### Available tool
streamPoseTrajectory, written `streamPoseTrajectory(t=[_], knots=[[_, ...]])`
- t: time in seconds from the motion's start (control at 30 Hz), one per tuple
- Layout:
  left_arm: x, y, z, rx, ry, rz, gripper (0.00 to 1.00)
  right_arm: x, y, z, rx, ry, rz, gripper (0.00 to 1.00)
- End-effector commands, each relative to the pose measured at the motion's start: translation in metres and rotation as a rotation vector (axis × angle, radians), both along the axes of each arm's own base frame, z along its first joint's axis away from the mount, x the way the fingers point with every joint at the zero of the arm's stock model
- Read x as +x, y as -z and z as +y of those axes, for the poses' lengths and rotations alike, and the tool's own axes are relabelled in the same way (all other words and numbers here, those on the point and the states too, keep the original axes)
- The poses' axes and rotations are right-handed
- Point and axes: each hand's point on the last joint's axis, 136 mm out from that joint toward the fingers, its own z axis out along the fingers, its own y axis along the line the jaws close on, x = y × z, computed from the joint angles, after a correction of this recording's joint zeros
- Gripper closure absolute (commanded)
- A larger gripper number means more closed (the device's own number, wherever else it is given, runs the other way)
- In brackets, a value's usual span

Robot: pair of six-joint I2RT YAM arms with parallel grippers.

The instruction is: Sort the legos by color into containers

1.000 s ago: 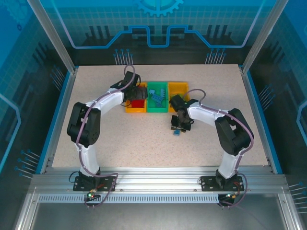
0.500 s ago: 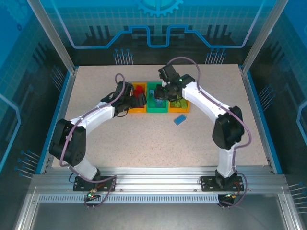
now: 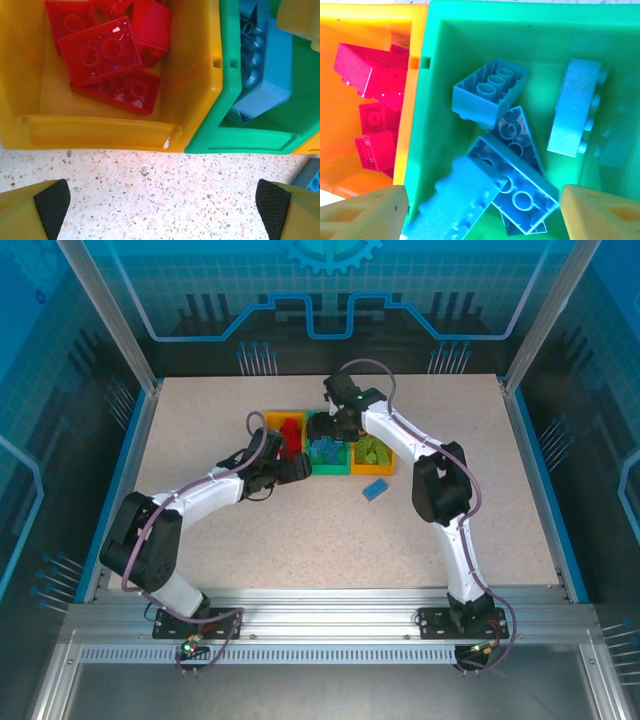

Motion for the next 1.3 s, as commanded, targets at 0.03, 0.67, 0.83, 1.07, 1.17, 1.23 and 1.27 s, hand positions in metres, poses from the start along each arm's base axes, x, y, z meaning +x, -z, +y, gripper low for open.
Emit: streamPoseTrajectory(t=[0.03,0.67,0.83,1.07,1.17,1.23,1.27], knots=[[-0.005,-0.006,-0.004,-0.021,-0.003,-0.017,0.01,-0.036,-0.023,-0.029,-0.084,0.059,0.017,0.15],[-0.014,0.000,0.000,-0.025,-0.002,-0.017,0.01,-0.142,0.063,-0.087,-0.162,0.386,0.183,0.12],[-0.019,0.005,0.002,-0.014,0.001,-0.007,0.01,-0.140,0.077,-0.102,-0.244,0.451,0.208,0.13],[-0.019,0.009,0.002,-0.010,0.005,-0.004,0.01,-0.131,0.091,-0.123,-0.297,0.508,0.216,0.16],[-0.019,0.010,0.002,-0.008,0.008,-0.003,0.01,-0.130,0.096,-0.130,-0.318,0.519,0.223,0.20],[-0.019,0.011,0.002,-0.005,0.009,-0.004,0.01,-0.132,0.098,-0.134,-0.313,0.529,0.228,0.24],[-0.019,0.011,0.002,-0.005,0.009,-0.003,0.01,-0.132,0.098,-0.137,-0.314,0.535,0.229,0.26]])
